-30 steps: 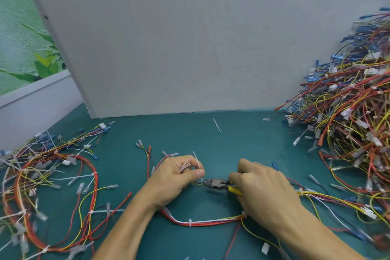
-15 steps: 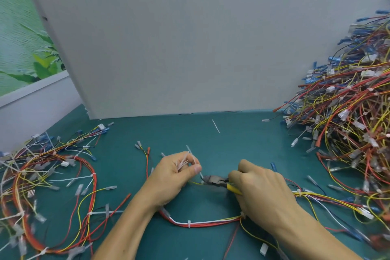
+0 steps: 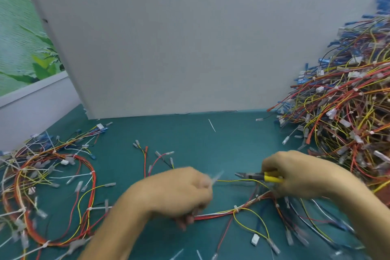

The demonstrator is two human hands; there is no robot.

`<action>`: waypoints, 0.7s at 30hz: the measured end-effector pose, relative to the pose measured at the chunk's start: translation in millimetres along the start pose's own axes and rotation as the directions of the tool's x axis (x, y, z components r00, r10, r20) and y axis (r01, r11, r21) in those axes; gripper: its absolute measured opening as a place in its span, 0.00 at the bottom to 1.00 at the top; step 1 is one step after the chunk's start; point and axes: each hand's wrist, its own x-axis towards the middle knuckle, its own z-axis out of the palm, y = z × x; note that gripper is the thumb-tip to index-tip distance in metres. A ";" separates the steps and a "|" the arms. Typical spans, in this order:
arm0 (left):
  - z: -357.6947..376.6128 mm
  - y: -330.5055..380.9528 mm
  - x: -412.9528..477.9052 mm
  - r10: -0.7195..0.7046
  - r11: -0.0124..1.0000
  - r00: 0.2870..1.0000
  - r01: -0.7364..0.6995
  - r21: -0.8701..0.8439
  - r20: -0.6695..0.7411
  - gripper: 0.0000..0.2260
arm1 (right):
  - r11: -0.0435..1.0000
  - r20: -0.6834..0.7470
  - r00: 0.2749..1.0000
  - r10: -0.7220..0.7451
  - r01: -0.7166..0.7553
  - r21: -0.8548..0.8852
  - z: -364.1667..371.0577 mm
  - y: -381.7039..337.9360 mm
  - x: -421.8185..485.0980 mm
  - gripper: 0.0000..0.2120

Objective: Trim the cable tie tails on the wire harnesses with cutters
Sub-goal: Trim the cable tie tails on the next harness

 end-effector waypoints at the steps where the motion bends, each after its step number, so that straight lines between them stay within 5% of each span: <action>1: 7.7 7.1 0.7 -0.037 0.991 0.998 0.030 0.130 0.051 0.06 | 1.000 0.033 0.999 0.000 0.001 -0.020 2.8 1.0 1.2 0.09; 7: 35.6 29.6 -1.1 -0.147 0.840 0.987 0.091 0.535 0.062 0.04 | 1.000 0.030 0.999 -0.027 0.027 0.002 9.6 1.7 8.1 0.11; 12: 46.1 36.4 -7.7 -0.139 0.819 0.990 0.093 0.567 0.039 0.09 | 0.999 -0.010 0.999 -0.030 0.030 -0.012 20.1 -6.2 14.3 0.14; 16: 41.7 35.7 -14.4 -0.079 0.847 0.996 0.050 0.529 0.033 0.09 | 0.999 -0.059 0.997 -0.044 0.045 0.014 25.5 -3.3 16.9 0.08; 21: 16.7 21.4 -6.4 -0.017 0.878 0.986 0.095 0.469 -0.168 0.12 | 0.998 -0.332 0.943 0.026 -0.004 0.065 32.8 -5.2 24.4 0.09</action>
